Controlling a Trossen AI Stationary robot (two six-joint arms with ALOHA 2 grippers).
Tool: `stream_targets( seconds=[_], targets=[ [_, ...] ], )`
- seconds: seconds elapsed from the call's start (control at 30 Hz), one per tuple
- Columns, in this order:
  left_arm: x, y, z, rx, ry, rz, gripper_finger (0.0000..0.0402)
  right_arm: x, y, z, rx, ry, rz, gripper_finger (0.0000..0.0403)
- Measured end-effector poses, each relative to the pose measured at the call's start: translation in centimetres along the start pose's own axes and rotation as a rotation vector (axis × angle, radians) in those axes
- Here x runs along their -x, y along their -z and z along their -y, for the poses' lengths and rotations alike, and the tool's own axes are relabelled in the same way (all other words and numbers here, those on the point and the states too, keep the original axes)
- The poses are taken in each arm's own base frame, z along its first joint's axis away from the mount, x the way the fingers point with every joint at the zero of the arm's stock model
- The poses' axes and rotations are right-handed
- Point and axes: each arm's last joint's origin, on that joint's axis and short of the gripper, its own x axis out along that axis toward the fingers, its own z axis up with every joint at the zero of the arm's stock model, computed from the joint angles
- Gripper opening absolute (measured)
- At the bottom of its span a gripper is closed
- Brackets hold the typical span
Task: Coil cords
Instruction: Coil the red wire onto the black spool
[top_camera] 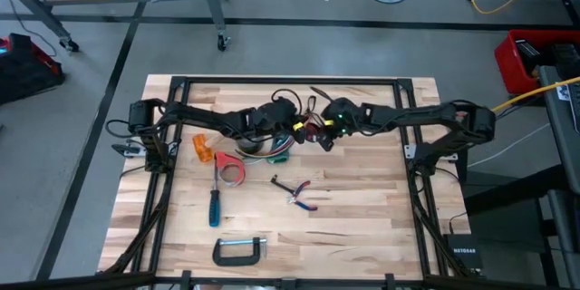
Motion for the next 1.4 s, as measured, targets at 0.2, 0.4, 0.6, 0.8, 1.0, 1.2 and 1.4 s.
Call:
stream_targets(
  seconds=[0.2,0.4,0.6,0.8,1.0,1.2,1.4],
  targets=[
    [0.3,0.4,0.8,-0.004,0.028,-0.008,0.0,-1.0,-1.2,-0.1,-0.041,-0.004,0.149,0.0005],
    [0.6,1.0,1.6,-0.026,0.051,-0.029,0.0,-1.1,-2.5,-0.5,-0.096,-0.047,0.284,0.0005],
    [1.1,2.1,2.4,-0.091,0.056,-0.086,0.0,-0.9,-3.3,-0.2,-0.119,-0.043,0.371,0.0005],
    [1.4,3.1,2.6,-0.147,-0.002,-0.13,0.0,-0.6,-3.9,0.9,-0.165,-0.09,0.388,0.0005],
    [1.7,3.8,2.6,-0.189,-0.043,-0.171,0.0,-0.4,-4.2,1.9,-0.171,-0.232,0.34,0.0005],
    [2.0,4.4,3.0,-0.21,-0.051,-0.195,0.0,0.1,-4.4,3.0,-0.188,-0.424,0.264,0.0005],
    [2.5,5.0,3.6,-0.232,-0.071,-0.198,0.0,1.3,-4.7,4.3,-0.199,-0.579,0.217,0.0005]
  ],
)
